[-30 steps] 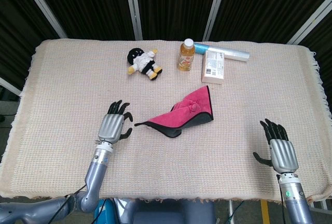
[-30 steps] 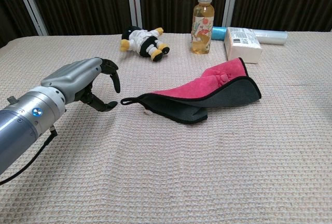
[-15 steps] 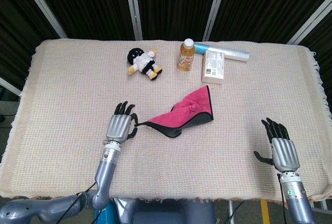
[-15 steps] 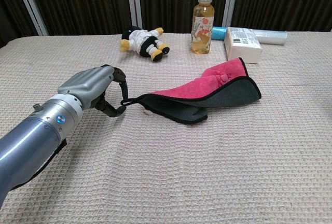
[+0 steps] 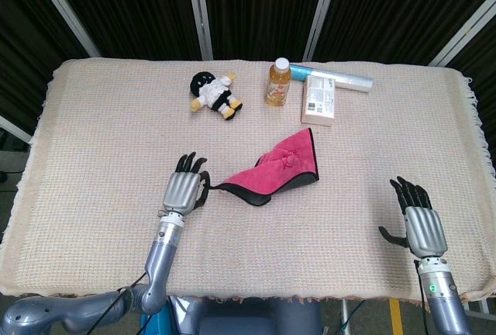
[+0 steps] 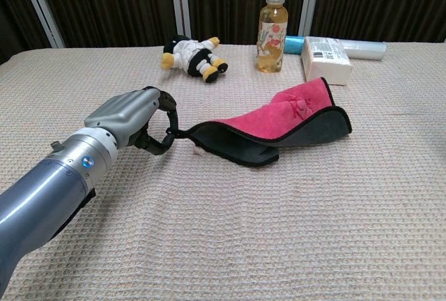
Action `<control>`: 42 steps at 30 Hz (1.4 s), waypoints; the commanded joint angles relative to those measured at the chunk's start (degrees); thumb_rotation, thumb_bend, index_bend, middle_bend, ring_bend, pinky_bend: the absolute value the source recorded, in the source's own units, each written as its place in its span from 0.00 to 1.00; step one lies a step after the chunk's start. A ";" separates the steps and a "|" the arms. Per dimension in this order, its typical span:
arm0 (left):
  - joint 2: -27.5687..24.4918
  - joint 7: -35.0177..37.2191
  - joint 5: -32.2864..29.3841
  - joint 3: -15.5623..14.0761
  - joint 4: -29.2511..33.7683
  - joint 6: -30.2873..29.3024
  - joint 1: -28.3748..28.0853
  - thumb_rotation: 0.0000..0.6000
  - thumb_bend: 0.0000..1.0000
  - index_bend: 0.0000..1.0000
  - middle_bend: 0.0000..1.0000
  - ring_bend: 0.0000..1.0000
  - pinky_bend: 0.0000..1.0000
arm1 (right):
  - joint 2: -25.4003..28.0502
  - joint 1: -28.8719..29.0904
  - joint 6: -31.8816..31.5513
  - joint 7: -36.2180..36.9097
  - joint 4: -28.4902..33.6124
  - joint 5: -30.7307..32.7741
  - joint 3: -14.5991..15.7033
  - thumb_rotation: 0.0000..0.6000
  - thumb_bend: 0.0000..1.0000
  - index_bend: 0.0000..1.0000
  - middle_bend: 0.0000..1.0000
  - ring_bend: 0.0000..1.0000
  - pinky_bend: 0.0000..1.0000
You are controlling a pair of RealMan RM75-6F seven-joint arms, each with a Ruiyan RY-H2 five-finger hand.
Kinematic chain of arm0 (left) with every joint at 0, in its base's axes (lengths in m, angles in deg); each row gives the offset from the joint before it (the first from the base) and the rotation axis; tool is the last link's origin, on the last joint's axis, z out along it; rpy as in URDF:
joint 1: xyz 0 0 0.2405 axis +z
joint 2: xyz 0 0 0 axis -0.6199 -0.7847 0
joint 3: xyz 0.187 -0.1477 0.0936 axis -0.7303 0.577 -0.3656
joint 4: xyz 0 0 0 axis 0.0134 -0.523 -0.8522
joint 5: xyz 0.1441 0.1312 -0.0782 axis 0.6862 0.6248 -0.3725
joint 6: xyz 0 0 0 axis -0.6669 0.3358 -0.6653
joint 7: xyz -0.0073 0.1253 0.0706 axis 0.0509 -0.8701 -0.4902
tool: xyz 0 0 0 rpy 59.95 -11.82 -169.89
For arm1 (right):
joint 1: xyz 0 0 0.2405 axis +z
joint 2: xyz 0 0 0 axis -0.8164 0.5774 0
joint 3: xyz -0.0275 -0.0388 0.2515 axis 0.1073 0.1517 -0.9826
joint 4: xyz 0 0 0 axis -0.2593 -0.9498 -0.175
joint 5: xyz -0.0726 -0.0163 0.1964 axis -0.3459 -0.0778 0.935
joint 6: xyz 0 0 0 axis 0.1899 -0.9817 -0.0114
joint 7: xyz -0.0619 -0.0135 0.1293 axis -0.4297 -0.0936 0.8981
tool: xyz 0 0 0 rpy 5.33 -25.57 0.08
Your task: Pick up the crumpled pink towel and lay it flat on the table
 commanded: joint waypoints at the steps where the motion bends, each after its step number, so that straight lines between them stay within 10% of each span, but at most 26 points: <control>1: -0.89 0.27 0.91 -0.11 0.67 -0.58 -0.04 1.00 0.57 0.56 0.16 0.00 0.00 | -0.07 0.08 0.18 -0.08 -0.06 0.16 -0.01 1.00 0.23 0.00 0.00 0.00 0.00; 13: -9.54 -4.87 5.75 4.69 10.00 -0.94 -4.72 1.00 0.57 0.56 0.16 0.00 0.00 | -0.40 1.20 1.94 1.14 0.69 1.66 -1.14 1.00 0.23 0.00 0.00 0.00 0.00; 22: -11.61 -20.21 -6.46 15.02 17.16 6.46 -17.29 1.00 0.57 0.57 0.16 0.00 0.00 | 0.48 4.69 6.80 2.30 5.08 4.98 -4.13 1.00 0.23 0.00 0.00 0.00 0.00; 33: -7.30 -29.06 -21.47 26.29 11.26 6.48 -35.09 1.00 0.57 0.58 0.17 0.00 0.00 | 0.93 7.67 9.79 2.26 9.47 10.57 -7.89 1.00 0.23 0.01 0.00 0.00 0.00; 42: -4.66 -28.63 -27.74 27.58 3.09 4.90 -45.53 1.00 0.57 0.58 0.17 0.00 0.00 | -0.55 9.53 11.69 0.59 11.72 15.84 -8.67 1.00 0.23 0.13 0.00 0.00 0.00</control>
